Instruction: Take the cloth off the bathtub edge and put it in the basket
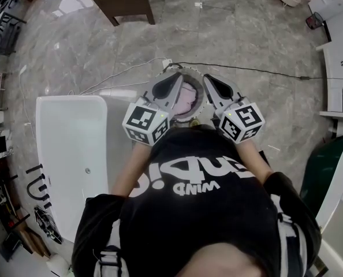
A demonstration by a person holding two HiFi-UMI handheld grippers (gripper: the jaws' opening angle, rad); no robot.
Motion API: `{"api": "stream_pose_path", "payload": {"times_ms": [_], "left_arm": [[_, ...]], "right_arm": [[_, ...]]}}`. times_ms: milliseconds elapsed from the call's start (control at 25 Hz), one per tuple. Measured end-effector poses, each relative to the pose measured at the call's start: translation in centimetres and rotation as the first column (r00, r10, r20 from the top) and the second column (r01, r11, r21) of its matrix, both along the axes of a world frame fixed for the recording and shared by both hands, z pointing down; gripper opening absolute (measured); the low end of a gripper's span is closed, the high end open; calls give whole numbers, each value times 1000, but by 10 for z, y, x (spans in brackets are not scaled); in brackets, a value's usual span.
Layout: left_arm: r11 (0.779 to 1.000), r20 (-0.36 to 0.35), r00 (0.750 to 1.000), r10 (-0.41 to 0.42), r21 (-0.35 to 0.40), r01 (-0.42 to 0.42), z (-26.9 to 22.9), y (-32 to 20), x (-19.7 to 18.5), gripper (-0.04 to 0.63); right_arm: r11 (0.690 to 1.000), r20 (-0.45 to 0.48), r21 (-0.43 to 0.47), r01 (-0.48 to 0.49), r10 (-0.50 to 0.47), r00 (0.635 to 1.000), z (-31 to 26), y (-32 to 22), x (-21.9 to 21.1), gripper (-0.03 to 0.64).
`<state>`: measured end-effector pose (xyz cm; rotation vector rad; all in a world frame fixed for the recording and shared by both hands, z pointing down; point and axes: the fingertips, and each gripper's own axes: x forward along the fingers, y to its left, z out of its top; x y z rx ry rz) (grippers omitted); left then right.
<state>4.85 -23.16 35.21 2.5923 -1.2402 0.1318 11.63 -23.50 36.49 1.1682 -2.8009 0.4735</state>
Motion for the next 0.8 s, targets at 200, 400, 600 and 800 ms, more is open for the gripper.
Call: {"api": "stream_pose_path", "payload": {"times_ms": [200, 400, 600, 800], "left_arm": [[1000, 0, 1000, -2, -11, 2, 4, 0, 0, 18], [1000, 0, 1000, -5, -18, 5, 6, -3, -1, 18], [1000, 1, 1000, 0, -21, 0, 6, -5, 2, 18], [1000, -2, 1000, -1, -21, 1, 8, -7, 1, 18]], "right_arm": [[1000, 3, -6, 0, 0, 1000, 1, 0, 0, 11], [1000, 5, -11, -7, 7, 1000, 2, -3, 2, 11], [1000, 7, -15, -13, 13, 1000, 2, -6, 5, 11], [1000, 4, -18, -19, 19, 1000, 4, -8, 5, 11]]}}
